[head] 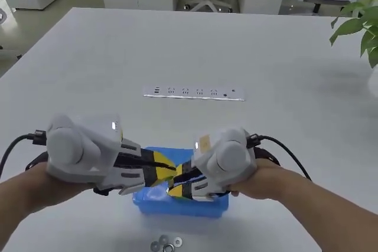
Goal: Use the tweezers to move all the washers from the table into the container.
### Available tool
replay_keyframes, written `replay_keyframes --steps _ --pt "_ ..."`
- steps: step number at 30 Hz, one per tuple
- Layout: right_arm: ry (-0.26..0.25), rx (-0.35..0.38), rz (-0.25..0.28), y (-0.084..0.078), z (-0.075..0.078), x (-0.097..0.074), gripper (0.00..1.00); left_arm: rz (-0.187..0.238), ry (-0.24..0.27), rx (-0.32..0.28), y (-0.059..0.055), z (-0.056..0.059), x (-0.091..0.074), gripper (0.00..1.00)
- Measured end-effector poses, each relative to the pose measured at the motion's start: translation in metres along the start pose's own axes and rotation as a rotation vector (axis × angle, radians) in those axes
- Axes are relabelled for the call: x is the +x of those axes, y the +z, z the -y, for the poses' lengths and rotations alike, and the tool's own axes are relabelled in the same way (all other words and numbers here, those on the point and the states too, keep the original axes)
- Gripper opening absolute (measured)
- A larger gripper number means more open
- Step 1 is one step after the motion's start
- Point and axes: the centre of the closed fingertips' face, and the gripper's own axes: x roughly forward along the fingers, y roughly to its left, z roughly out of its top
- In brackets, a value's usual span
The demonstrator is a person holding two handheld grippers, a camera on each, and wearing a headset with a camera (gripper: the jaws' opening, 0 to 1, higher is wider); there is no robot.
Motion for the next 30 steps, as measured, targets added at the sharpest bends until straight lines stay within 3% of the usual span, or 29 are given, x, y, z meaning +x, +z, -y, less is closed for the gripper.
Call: replay_keyframes --steps 14,30 --pt "-0.042 0.009 -0.015 0.002 -0.002 -0.021 0.2 -0.002 -0.016 0.014 0.009 0.006 -0.005 0.05" --pt "-0.1 0.046 -0.024 0.004 -0.01 -0.043 0.25 -0.003 -0.025 0.017 0.022 0.02 -0.011 0.05"
